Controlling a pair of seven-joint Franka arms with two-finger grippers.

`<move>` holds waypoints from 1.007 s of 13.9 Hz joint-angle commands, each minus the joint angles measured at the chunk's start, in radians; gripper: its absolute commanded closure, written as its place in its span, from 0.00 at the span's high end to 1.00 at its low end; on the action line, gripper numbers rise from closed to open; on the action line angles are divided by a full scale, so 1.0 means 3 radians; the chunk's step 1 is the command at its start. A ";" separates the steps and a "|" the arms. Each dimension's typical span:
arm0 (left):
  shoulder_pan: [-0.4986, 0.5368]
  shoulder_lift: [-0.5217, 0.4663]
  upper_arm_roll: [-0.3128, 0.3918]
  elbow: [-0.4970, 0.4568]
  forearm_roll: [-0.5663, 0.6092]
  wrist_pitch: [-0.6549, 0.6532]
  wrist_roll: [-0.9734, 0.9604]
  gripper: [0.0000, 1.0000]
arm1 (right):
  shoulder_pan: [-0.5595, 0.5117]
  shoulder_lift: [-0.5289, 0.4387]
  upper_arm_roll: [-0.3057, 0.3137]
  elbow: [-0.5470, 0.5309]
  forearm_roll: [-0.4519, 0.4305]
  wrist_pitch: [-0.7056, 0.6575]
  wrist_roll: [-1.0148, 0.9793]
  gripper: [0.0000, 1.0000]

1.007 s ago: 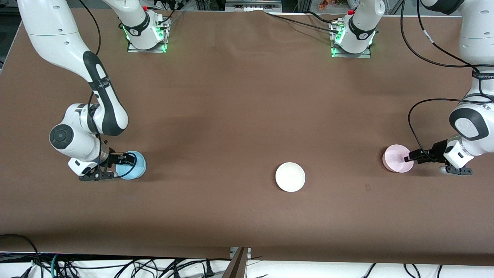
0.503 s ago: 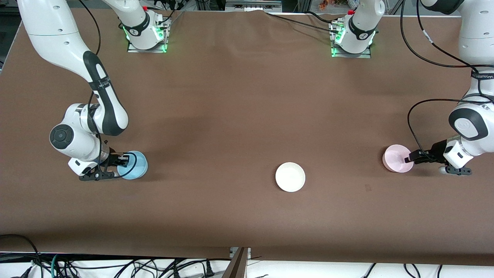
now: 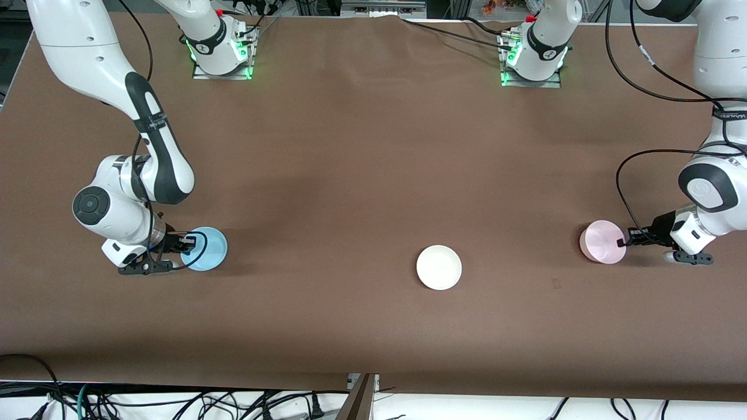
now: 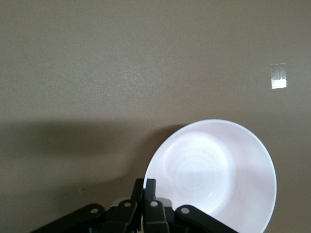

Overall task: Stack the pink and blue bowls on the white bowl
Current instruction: 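Close the right gripper on the blue rim while the left gripper grips the pink rim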

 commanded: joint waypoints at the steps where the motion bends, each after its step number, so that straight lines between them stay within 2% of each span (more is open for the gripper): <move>1: -0.0046 -0.0076 0.0027 0.0024 -0.0103 -0.0103 0.0040 0.00 | 0.0208 -0.0029 0.0004 0.0294 0.0030 -0.0440 0.0442 0.00; 7: -0.0240 -0.0229 -0.0126 0.0121 0.0009 -0.0225 -0.0424 0.00 | 0.0826 0.0098 -0.0001 0.0668 0.0024 -0.0569 0.1766 0.00; 11: -0.0286 -0.0275 -0.0473 0.0177 0.0325 -0.0241 -0.1072 0.00 | 0.1307 0.0588 -0.0001 0.1459 0.0014 -0.0575 0.2892 0.00; 14: -0.0342 -0.0275 -0.0719 0.0239 0.0520 -0.0231 -0.1553 0.00 | 0.1344 0.0681 -0.0011 0.1548 -0.0006 -0.0564 0.2991 0.00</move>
